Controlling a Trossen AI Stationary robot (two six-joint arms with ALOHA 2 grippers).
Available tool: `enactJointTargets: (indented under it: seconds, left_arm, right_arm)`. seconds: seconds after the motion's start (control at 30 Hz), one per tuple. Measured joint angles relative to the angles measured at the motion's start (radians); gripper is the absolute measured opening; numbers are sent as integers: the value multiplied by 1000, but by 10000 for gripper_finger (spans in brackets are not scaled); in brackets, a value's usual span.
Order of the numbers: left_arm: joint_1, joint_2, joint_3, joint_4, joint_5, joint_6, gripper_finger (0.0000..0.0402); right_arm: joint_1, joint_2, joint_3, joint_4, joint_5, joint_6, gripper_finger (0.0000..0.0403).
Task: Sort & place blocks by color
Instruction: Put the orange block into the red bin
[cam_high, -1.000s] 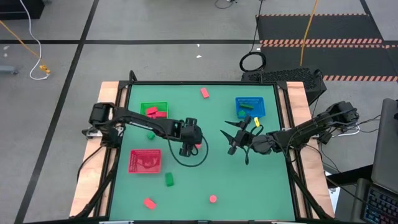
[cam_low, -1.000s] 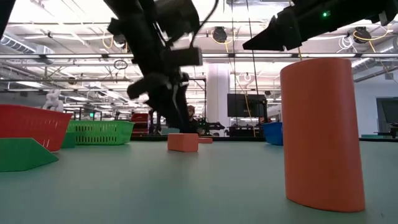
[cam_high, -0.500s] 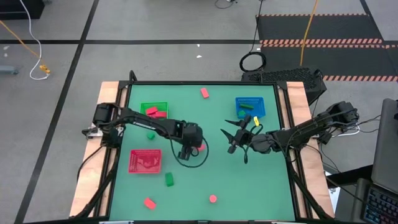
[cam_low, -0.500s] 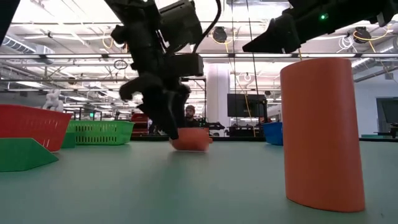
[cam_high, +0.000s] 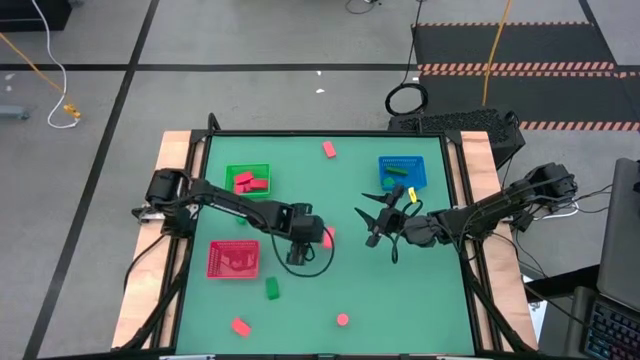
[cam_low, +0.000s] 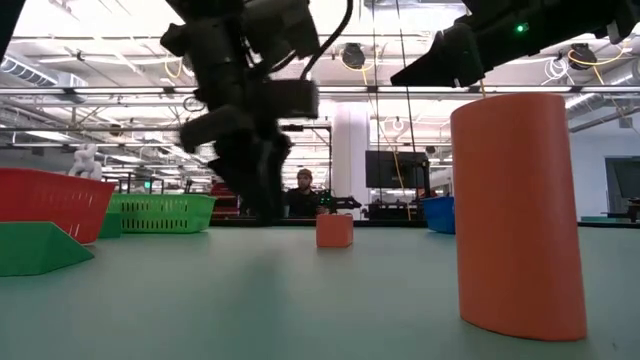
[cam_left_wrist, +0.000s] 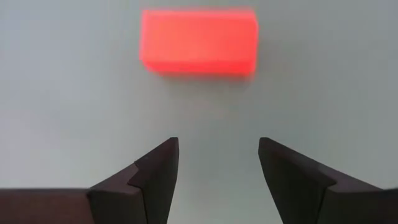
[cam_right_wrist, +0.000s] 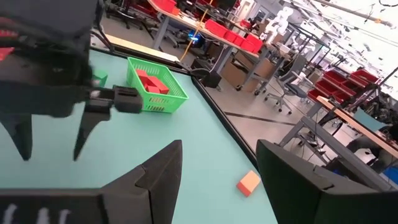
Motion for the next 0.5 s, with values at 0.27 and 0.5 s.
enactJointTargets:
  seconds: [0.27,0.5]
  left_arm:
    - [27,-16,2,181,14,-444,225]
    - [39,-10,2,225,63,-737,225]
  right_arm:
    - [0,0,0,1,0,1,199]
    - [0,0,0,0,0,30,199]
